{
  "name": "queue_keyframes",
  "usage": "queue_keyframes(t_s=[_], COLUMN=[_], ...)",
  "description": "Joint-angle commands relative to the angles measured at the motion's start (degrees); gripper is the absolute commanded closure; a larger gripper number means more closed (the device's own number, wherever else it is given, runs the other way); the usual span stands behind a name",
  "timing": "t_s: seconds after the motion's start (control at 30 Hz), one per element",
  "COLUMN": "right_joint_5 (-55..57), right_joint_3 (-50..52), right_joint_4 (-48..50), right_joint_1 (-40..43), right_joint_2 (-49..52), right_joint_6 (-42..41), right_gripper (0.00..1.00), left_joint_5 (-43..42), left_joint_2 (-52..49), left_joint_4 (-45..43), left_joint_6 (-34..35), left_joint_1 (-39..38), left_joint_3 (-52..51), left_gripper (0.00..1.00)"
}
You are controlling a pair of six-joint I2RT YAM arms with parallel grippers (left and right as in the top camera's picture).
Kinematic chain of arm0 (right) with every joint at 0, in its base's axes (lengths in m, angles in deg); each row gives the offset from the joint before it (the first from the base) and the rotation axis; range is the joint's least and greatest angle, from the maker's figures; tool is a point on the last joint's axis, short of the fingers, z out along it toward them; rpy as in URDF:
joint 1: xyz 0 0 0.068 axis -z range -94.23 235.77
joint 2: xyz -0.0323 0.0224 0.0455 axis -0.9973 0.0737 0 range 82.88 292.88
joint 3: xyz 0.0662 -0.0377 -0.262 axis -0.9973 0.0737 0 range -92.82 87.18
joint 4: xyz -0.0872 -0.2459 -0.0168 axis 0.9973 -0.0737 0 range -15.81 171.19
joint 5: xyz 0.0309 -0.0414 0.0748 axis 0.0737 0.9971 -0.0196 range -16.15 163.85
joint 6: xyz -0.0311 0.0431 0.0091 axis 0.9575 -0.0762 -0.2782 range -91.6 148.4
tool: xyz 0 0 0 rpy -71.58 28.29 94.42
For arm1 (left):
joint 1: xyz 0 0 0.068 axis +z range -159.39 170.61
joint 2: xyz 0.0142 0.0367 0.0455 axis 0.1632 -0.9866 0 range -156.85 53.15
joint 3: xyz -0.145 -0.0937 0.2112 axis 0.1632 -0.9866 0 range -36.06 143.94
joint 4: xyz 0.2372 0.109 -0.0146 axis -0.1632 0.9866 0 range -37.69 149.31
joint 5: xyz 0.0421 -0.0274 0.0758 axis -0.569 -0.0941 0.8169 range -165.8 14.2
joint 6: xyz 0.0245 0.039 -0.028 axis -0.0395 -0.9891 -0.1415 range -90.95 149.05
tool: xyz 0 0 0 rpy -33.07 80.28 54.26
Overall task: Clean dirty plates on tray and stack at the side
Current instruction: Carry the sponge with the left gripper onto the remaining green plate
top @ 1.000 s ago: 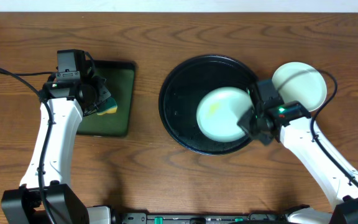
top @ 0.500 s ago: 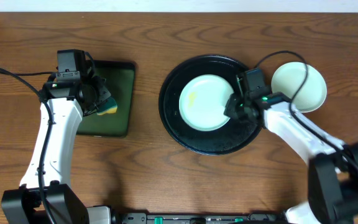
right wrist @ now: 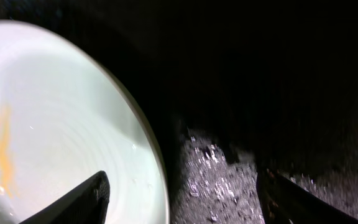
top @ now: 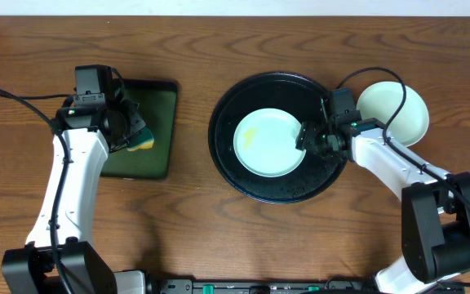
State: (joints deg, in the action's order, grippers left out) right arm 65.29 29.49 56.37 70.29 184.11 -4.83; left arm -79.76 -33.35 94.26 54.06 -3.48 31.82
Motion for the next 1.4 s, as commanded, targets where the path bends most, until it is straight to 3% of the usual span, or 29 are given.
queue_keyframes(t_s=[0.0, 0.1, 0.2, 0.3, 0.4, 0.43, 0.77, 0.83, 0.97, 1.17, 1.37], right_joint_5=[-0.1, -0.6, -0.5, -0.5, -0.5, -0.5, -0.3, -0.3, 1.2, 1.2, 1.2], right_joint_3=[-0.6, -0.6, -0.6, -0.6, -0.6, -0.6, -0.6, -0.6, -0.6, -0.6, -0.6], right_joint_4=[1.1, 0.8, -0.3, -1.2, -1.7, -1.8, -2.2, -2.4, -3.1, -4.0, -4.9], right_joint_1=[0.0, -0.4, -0.5, -0.5, -0.5, -0.5, -0.4, -0.1, 0.8, 1.6, 1.6], right_joint_2=[1.9, 3.5, 4.3, 4.3, 4.3, 4.3, 4.3, 4.3, 4.3, 4.3, 4.3], right_joint_6=[0.9, 0.9, 0.9, 1.2, 2.3, 2.5, 2.4, 2.4, 1.6, 7.3, 7.2], right_gripper=[0.28, 0.33, 0.45, 0.64, 0.95, 0.99, 0.99, 0.95, 0.99, 0.99, 0.99], left_joint_5=[0.1, 0.1, 0.1, -0.5, -4.9, -6.1, -14.6, -14.9, -14.9, -14.8, -11.5], left_joint_2=[0.4, 0.4, 0.4, 0.4, 0.4, 0.4, 0.4, 0.4, 0.4, -0.2, -4.8], left_joint_4=[0.0, 0.0, 0.0, 0.0, 0.0, -0.1, 0.0, 0.0, 0.0, -3.2, -11.1], left_joint_6=[-0.7, -0.7, -0.7, -0.8, -0.9, -1.2, -3.7, -3.8, -3.2, 1.6, 7.9], left_joint_1=[0.3, 0.3, 0.3, 0.3, 0.2, 0.1, -5.7, -7.9, -12.9, -21.0, -28.5], left_joint_3=[-0.3, -0.3, -0.3, -0.3, -0.3, -0.3, -0.3, -0.3, -0.3, -0.3, -0.3], left_gripper=[0.92, 0.92, 0.92, 0.92, 0.92, 0.92, 0.92, 0.92, 0.92, 0.92, 0.92])
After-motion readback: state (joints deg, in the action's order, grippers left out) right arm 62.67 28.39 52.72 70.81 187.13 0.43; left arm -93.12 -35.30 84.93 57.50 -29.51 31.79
